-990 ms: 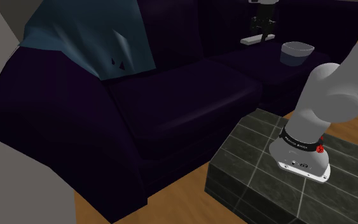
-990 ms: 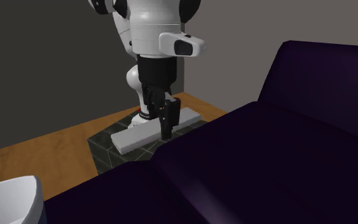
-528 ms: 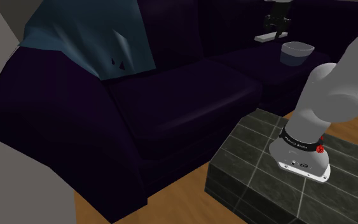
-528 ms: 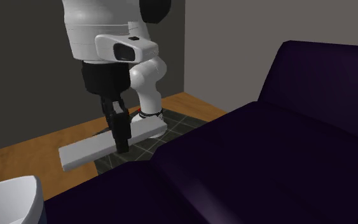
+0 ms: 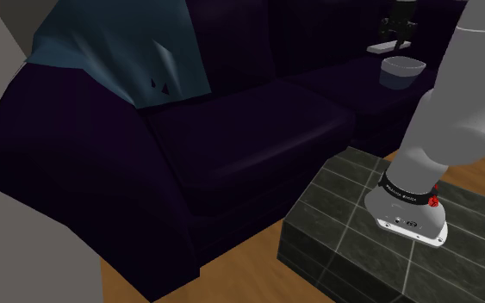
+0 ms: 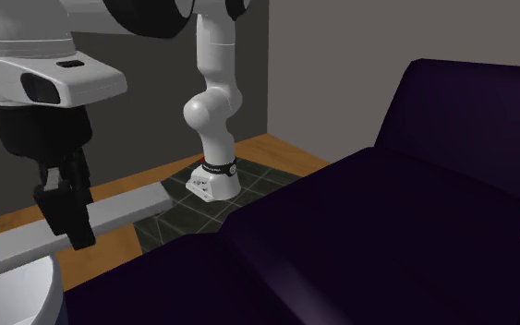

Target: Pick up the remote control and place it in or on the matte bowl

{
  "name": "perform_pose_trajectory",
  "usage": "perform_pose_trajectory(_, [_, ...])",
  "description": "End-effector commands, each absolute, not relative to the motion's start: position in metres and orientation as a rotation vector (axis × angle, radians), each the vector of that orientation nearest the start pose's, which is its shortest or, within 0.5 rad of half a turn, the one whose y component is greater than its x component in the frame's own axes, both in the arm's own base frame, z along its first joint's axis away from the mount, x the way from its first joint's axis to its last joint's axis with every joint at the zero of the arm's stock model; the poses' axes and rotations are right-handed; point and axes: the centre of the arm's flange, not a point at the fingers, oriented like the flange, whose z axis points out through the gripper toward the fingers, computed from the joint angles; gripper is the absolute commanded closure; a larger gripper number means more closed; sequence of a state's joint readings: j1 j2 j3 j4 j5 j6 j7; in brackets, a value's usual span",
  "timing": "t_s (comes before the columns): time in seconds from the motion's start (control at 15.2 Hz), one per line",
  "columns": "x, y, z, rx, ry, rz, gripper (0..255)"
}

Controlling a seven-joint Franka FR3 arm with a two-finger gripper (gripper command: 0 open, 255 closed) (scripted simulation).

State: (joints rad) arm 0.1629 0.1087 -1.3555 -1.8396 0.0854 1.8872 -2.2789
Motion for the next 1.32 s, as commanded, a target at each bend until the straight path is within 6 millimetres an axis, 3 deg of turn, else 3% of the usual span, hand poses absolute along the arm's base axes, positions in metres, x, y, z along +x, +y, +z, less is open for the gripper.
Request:
perform_pose_trajectory(0.0, [0.224,-0.542,0.508,-2.721,-1.625,0.025,255])
perform_pose_trajectory(0.53, [0.166,-0.637,0.508,-2.721,-1.625,0.025,255])
perform_pose_trajectory(1.25, [0.166,-0.637,0.45,-2.721,-1.625,0.025,255])
